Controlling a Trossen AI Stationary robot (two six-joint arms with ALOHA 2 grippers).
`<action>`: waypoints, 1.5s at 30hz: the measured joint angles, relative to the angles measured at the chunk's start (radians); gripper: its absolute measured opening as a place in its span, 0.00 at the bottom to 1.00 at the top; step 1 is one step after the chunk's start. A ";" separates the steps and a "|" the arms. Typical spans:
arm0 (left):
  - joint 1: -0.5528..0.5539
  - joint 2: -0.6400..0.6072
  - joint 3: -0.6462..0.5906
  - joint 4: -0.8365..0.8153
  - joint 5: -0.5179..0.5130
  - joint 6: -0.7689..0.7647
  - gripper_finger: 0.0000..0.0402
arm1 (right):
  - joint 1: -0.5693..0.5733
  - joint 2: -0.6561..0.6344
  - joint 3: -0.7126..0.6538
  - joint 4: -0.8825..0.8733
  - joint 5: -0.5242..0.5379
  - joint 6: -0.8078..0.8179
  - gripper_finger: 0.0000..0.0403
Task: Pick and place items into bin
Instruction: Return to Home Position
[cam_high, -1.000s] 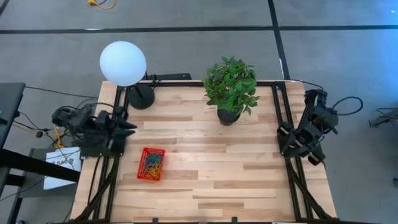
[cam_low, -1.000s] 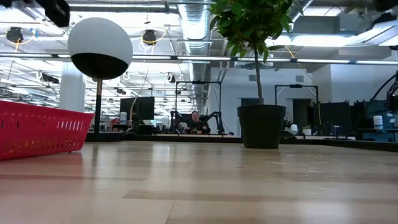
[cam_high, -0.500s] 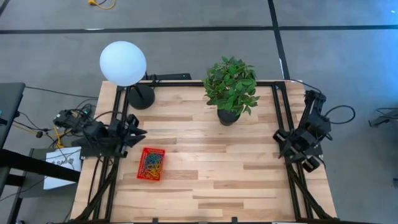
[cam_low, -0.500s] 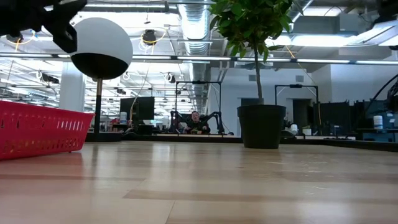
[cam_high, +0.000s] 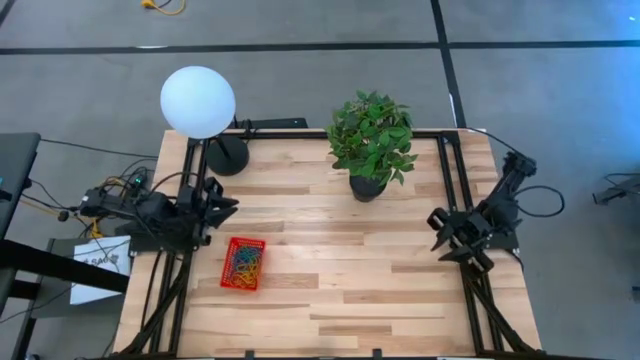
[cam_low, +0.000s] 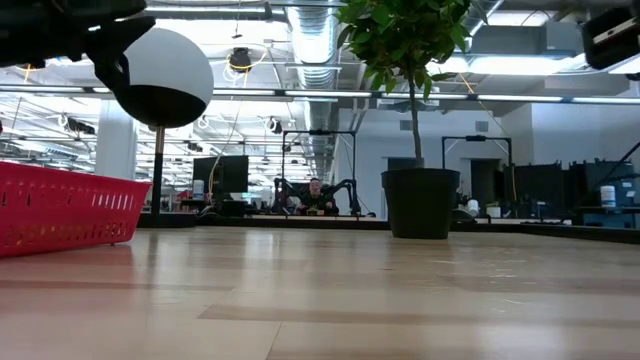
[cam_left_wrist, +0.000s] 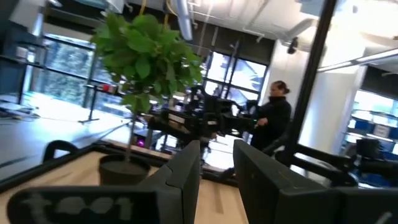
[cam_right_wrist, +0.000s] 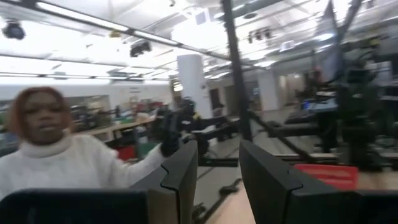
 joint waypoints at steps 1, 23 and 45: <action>0.013 0.000 0.000 0.000 0.000 0.000 0.22 | -0.021 0.000 0.000 0.003 -0.001 0.000 0.28; 0.263 0.001 -0.030 -0.179 0.136 -0.162 0.22 | -0.488 0.003 -0.002 -0.233 -0.180 0.013 0.28; 0.262 0.005 -0.032 -0.244 0.139 -0.146 0.22 | -0.525 0.003 -0.003 -0.278 -0.180 0.031 0.28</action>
